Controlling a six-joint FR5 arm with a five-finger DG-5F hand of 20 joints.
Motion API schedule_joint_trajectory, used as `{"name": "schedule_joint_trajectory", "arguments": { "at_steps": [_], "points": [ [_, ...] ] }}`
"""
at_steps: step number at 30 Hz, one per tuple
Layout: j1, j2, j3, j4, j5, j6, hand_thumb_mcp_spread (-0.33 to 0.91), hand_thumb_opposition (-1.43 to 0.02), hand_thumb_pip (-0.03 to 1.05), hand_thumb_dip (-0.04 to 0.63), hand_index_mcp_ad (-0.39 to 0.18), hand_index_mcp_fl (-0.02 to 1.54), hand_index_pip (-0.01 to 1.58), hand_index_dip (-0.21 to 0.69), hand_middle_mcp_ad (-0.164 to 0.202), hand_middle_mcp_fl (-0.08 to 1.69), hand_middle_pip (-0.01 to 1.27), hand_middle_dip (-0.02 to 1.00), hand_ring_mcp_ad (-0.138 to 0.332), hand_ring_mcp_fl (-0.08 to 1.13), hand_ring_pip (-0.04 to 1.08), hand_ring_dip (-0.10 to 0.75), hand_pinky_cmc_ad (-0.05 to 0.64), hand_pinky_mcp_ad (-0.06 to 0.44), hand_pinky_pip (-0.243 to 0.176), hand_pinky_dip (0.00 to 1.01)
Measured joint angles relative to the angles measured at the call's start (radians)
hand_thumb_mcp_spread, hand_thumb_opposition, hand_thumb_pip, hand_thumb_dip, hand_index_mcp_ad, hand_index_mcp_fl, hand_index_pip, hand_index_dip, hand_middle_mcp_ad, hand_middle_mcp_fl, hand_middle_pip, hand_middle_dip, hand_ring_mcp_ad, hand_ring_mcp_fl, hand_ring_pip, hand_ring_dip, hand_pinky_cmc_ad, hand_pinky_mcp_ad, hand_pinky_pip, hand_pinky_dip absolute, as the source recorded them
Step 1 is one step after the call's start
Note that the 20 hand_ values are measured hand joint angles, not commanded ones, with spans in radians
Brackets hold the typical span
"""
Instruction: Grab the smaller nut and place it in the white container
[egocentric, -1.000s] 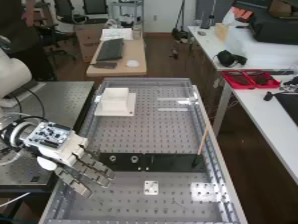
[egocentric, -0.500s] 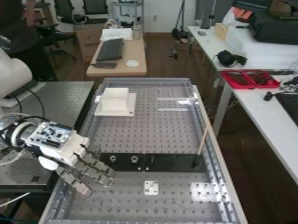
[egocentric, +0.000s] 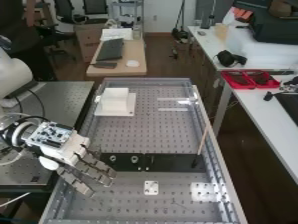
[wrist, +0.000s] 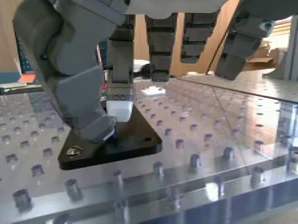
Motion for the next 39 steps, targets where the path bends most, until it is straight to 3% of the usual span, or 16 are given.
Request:
{"name": "schedule_joint_trajectory", "arguments": {
  "at_steps": [17, 34, 39],
  "points": [
    [0.001, -0.002, -0.005, 0.014, 0.006, 0.006, 0.47, -0.83, 0.65, 0.269, -0.119, 0.18, 1.56, 0.236, 0.082, 0.21, 0.12, 0.25, 0.115, 0.01, 0.09, 0.096, 0.335, 0.278, 0.021, 0.24],
    [0.000, 0.002, 0.003, 0.003, 0.002, 0.001, 0.47, -0.87, 0.60, 0.269, -0.117, 0.28, 1.54, 0.227, 0.082, 0.28, 0.12, 0.25, 0.115, 0.05, 0.10, 0.110, 0.339, 0.278, 0.052, 0.24],
    [0.000, 0.021, 0.004, -0.006, -0.001, -0.002, 0.49, -0.95, 0.56, 0.267, -0.117, 0.37, 1.54, 0.234, 0.082, 0.28, 0.12, 0.25, 0.113, 0.05, 0.10, 0.112, 0.339, 0.278, 0.052, 0.24]
  ]
}}
